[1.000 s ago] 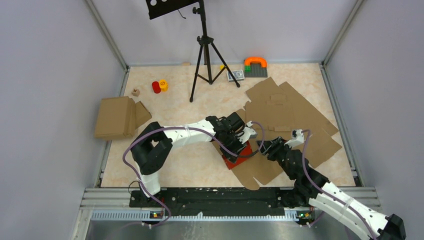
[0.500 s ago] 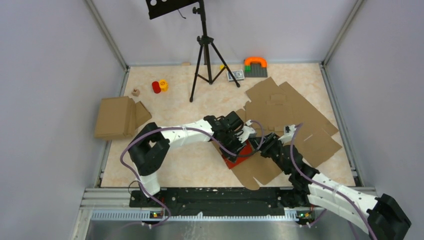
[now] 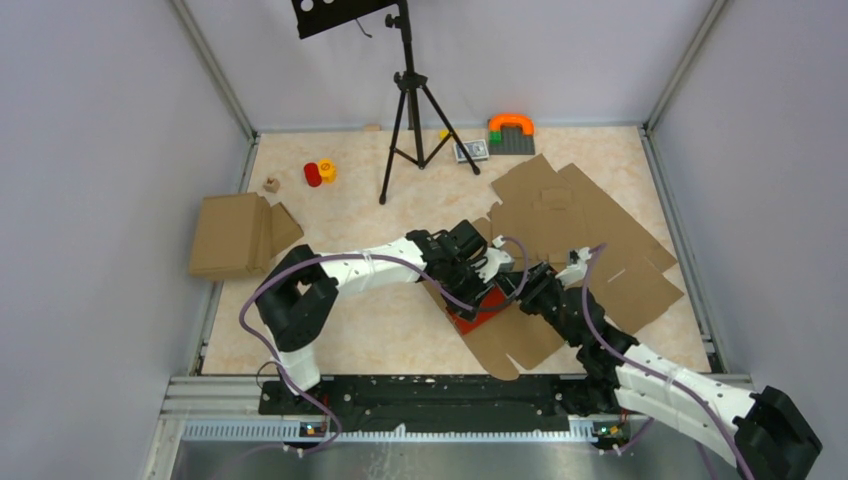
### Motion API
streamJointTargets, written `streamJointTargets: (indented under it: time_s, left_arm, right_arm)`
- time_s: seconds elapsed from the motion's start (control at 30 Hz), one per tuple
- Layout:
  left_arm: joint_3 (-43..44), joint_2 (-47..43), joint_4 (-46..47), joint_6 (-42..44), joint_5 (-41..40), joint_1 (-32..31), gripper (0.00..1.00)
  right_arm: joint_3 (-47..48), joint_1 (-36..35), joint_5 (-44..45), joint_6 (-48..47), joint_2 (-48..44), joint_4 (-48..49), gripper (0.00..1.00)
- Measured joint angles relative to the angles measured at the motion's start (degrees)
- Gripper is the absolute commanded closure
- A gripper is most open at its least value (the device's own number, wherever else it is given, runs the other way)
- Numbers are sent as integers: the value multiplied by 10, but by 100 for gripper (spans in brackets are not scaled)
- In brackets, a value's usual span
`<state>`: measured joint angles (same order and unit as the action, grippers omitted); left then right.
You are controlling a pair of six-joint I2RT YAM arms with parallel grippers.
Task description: Fold the paper box
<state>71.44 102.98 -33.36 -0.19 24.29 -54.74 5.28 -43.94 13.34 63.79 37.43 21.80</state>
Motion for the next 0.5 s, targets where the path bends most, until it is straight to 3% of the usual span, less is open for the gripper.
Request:
streamJointTargets:
  time_s: [0.3,0.5]
  left_arm:
    - [-7,0,6,-4,5,0,79]
    - [-9,0,14,-4,2,-2,79]
  right_arm:
    - [9,0,20,21,37,-17,39]
    - [12,0,22,36,34,-13,58]
